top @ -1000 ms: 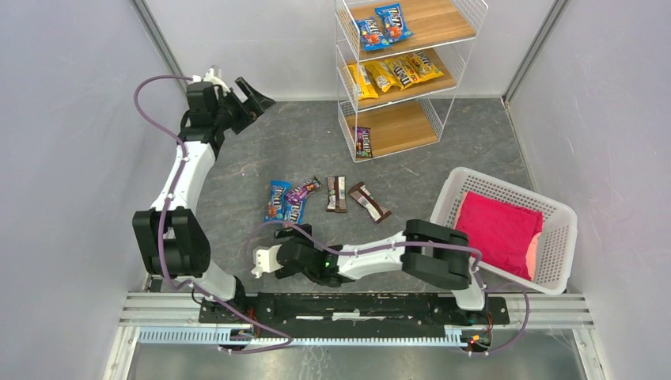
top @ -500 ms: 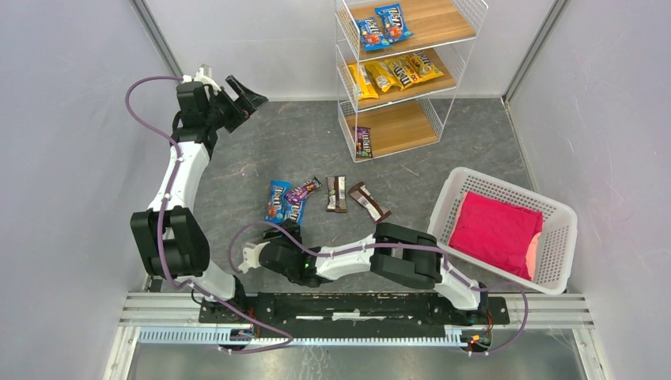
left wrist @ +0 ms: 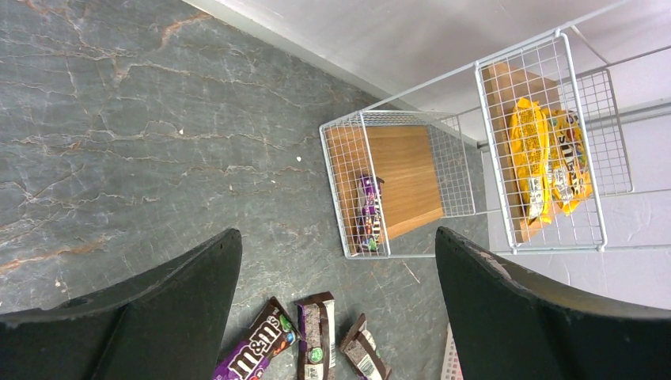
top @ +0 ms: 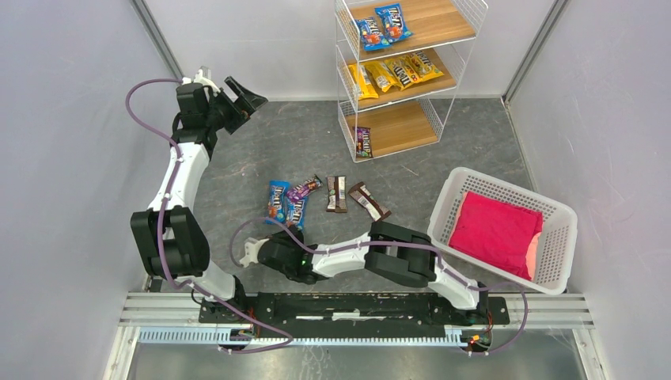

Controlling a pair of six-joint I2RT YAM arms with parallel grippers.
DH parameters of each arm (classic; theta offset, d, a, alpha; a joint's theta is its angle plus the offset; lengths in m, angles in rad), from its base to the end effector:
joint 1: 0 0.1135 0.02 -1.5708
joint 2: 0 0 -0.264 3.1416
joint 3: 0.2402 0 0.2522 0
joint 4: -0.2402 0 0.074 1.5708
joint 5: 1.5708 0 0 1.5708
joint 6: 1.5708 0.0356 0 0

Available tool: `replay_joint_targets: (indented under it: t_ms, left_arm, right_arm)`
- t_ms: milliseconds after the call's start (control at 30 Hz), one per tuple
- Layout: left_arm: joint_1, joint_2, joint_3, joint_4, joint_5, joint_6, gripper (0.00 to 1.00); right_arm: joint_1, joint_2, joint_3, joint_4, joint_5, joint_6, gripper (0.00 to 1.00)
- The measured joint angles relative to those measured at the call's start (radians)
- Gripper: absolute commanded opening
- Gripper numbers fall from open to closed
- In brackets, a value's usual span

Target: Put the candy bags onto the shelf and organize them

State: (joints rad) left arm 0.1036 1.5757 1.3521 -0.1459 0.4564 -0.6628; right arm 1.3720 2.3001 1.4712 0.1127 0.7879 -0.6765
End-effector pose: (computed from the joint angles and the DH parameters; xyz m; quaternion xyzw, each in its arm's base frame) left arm 0.3719 0.0229 0.3434 -0.1819 0.7931 -0.3313 0.4776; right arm 0.1196 0.4660 0.1052 -0.6353 0.5727 -0.1980 0.4788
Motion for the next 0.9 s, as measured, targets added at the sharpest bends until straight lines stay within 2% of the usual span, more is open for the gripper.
replay_joint_targets:
  t_ms: [167, 500, 633, 900]
  left_arm:
    - [0.000, 0.000, 0.000, 0.000, 0.000, 0.000, 0.97]
    - [-0.001, 0.000, -0.001, 0.000, 0.000, -0.001, 0.97]
    - [-0.008, 0.000, -0.001, 0.000, 0.000, -0.001, 0.97]
    - [-0.054, 0.000, -0.001, -0.003, -0.011, 0.000, 0.98]
  right_arm:
    - [0.000, -0.130, -0.097, -0.037, -0.049, 0.105, 0.00]
    - [0.001, -0.645, -0.342, -0.101, -0.127, 0.387, 0.00]
    - [0.000, -0.823, -0.444, -0.184, -0.133, 0.491, 0.00]
    - [0.000, -1.142, -0.497, -0.326, -0.130, 0.672, 0.00]
